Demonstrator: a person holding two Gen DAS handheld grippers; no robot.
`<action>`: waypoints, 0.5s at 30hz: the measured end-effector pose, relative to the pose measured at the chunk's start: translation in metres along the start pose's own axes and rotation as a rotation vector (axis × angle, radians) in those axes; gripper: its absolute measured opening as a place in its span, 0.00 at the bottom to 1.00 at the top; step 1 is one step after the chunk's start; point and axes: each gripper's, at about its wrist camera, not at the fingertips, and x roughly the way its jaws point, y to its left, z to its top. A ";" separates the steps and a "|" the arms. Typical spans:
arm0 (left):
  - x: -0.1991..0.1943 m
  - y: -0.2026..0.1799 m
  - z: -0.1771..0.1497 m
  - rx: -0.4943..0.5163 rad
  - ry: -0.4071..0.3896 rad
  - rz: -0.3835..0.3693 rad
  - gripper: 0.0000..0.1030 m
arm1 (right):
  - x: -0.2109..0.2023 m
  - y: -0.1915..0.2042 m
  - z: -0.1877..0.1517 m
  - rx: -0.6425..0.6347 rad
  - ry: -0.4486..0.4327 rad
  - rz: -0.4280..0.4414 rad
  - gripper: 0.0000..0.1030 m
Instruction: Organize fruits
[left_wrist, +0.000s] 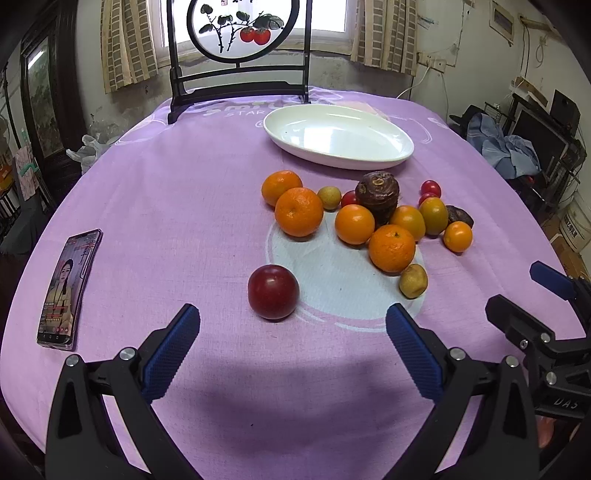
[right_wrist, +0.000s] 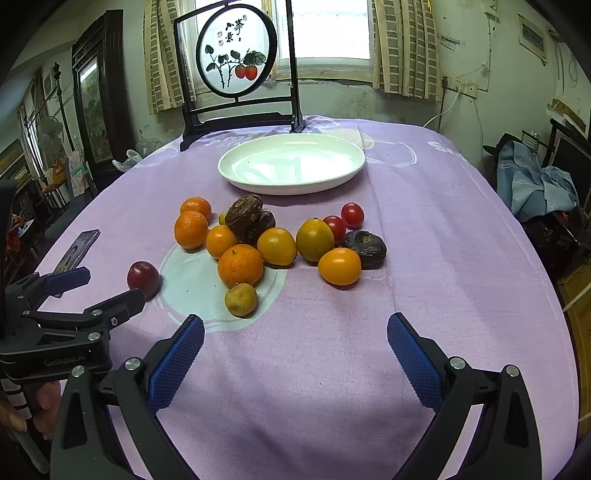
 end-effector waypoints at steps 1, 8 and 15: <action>0.000 0.000 0.000 -0.001 0.001 -0.001 0.96 | -0.001 0.000 0.000 0.001 -0.002 0.000 0.97; 0.002 -0.002 0.000 -0.004 0.005 0.002 0.96 | -0.001 -0.001 0.000 0.003 -0.004 -0.001 0.97; 0.002 -0.002 0.000 -0.004 0.004 0.003 0.96 | -0.001 -0.003 0.000 0.011 -0.005 -0.003 0.97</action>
